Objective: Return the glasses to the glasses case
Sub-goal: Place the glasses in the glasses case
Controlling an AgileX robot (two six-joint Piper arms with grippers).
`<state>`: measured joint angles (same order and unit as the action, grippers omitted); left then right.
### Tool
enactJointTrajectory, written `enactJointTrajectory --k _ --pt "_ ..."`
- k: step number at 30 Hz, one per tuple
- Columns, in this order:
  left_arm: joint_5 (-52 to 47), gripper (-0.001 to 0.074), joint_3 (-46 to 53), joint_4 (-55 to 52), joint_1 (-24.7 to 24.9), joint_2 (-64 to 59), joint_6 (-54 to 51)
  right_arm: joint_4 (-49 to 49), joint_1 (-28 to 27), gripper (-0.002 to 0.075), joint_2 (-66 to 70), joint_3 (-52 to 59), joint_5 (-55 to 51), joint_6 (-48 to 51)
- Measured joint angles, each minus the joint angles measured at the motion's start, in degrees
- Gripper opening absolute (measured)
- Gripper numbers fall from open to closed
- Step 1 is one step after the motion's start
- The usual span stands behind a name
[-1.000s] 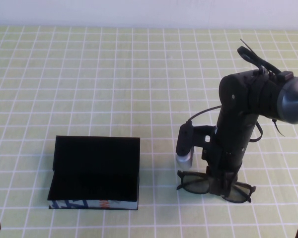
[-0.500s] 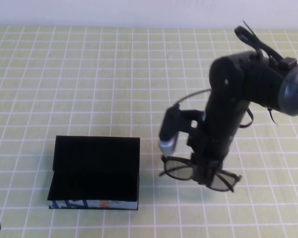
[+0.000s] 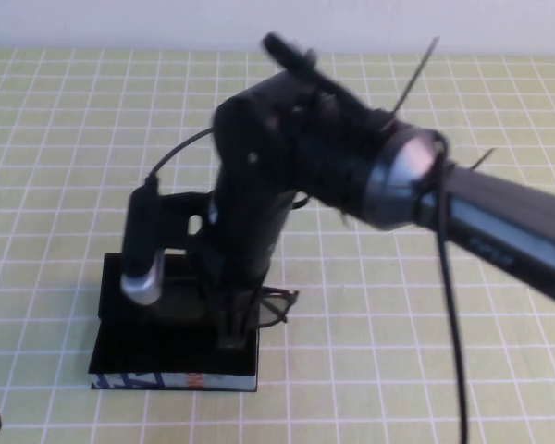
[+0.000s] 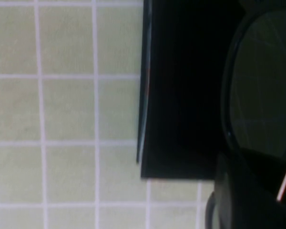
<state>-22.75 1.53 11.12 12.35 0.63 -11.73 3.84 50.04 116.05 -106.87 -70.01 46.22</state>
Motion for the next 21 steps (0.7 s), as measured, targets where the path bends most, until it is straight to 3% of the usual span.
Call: enactJointTrajectory --k 8,21 --pt "0.00 -0.0004 0.00 0.00 0.00 0.00 0.00 -4.51 4.49 0.0071 5.94 -6.91 -0.24 0.00" --pt "0.00 -0.0004 0.00 0.00 0.00 0.00 0.00 -5.57 5.56 0.0071 11.49 -10.83 -0.38 -2.91"
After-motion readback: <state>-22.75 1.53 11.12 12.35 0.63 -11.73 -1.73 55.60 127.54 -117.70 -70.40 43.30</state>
